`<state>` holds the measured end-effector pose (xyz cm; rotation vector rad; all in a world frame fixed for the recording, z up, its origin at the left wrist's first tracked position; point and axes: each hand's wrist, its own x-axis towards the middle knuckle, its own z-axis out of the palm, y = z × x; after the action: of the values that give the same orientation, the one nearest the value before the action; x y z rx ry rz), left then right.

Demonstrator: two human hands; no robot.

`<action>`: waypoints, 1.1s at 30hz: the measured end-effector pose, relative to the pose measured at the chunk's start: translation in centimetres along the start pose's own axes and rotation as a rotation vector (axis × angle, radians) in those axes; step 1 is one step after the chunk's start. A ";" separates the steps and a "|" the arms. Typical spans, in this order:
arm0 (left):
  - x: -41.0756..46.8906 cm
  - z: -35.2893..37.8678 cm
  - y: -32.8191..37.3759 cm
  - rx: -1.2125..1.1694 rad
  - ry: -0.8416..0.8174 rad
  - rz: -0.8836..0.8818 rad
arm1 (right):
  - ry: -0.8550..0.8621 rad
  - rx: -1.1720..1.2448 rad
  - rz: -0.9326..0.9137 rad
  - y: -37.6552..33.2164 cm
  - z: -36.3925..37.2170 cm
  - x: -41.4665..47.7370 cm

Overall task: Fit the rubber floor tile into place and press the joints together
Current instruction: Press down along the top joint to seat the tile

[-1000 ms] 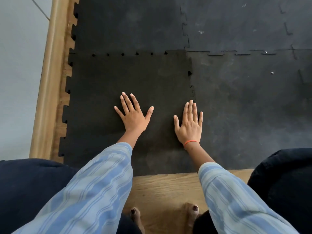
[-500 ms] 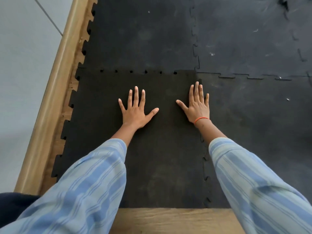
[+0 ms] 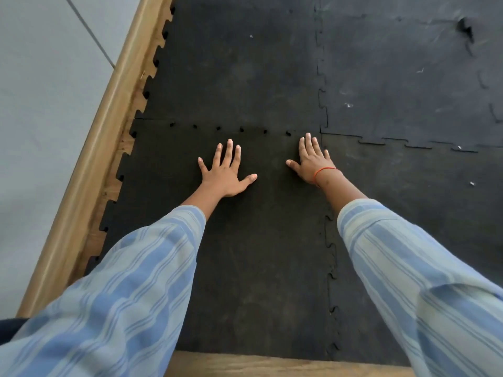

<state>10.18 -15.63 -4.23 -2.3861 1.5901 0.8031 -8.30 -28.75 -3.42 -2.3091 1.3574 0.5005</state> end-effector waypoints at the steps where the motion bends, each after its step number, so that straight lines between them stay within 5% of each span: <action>1: 0.1 -0.2 -0.2 0.004 0.007 0.018 | 0.013 0.009 -0.027 -0.2 0.3 0.0; 6: 1.9 -2.7 -0.4 0.036 -0.051 0.136 | 0.020 0.016 -0.033 0.3 0.9 0.5; 19: 3.2 -4.7 0.6 0.149 -0.221 0.086 | -0.047 0.014 0.057 -1.4 -0.2 2.2; 23: 3.2 -2.9 -0.8 0.130 -0.072 0.152 | -0.007 0.020 0.028 -3.1 -0.2 2.7; 28: 2.4 1.1 -4.7 0.068 0.333 0.082 | 0.119 -0.061 -0.195 -5.8 2.3 2.3; 33: 2.3 1.7 -6.0 0.054 0.415 -0.012 | 0.162 -0.076 -0.179 -6.9 2.7 3.2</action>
<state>15.60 -14.26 -7.82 -2.6423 1.7026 0.2636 -1.00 -26.71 -6.18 -2.5517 1.2050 0.3194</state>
